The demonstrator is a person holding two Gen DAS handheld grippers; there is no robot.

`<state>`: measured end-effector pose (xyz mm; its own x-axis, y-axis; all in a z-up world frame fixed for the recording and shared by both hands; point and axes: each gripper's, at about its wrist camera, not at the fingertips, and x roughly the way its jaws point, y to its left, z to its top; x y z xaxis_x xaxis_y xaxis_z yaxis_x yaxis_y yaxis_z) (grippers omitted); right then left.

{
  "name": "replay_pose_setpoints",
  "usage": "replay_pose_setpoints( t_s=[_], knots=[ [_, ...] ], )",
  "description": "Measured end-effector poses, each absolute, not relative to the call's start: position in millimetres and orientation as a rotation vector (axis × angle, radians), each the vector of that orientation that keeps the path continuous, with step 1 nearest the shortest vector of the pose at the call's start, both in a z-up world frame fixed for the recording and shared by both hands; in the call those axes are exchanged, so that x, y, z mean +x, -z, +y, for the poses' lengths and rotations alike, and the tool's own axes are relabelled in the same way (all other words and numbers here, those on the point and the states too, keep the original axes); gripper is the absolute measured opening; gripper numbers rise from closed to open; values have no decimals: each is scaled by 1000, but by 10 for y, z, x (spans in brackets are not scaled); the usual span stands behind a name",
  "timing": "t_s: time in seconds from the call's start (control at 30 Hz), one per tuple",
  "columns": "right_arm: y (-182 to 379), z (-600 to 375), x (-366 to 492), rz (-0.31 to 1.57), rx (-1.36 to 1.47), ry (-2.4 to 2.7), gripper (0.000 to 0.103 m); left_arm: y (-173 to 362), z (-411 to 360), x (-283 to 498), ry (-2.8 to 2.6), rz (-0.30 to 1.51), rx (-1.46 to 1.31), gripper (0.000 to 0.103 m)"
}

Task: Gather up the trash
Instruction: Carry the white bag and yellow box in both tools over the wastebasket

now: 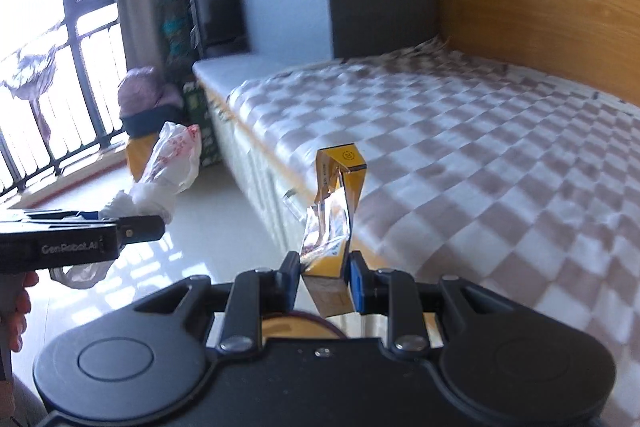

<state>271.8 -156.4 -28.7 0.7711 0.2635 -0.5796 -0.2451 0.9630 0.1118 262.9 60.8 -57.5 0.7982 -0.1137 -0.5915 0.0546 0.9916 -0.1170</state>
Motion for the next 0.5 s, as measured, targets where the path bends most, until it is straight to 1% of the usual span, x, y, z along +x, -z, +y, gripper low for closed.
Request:
replay_pose_setpoints(
  t_s=[0.27, 0.5],
  knots=[
    [686, -1259, 2838, 748, -13, -338, 27, 1033, 683, 2661, 79, 749, -108, 47],
    [1063, -1219, 3052, 854, 0, -336, 27, 1428, 701, 2855, 65, 858, -126, 47]
  ],
)
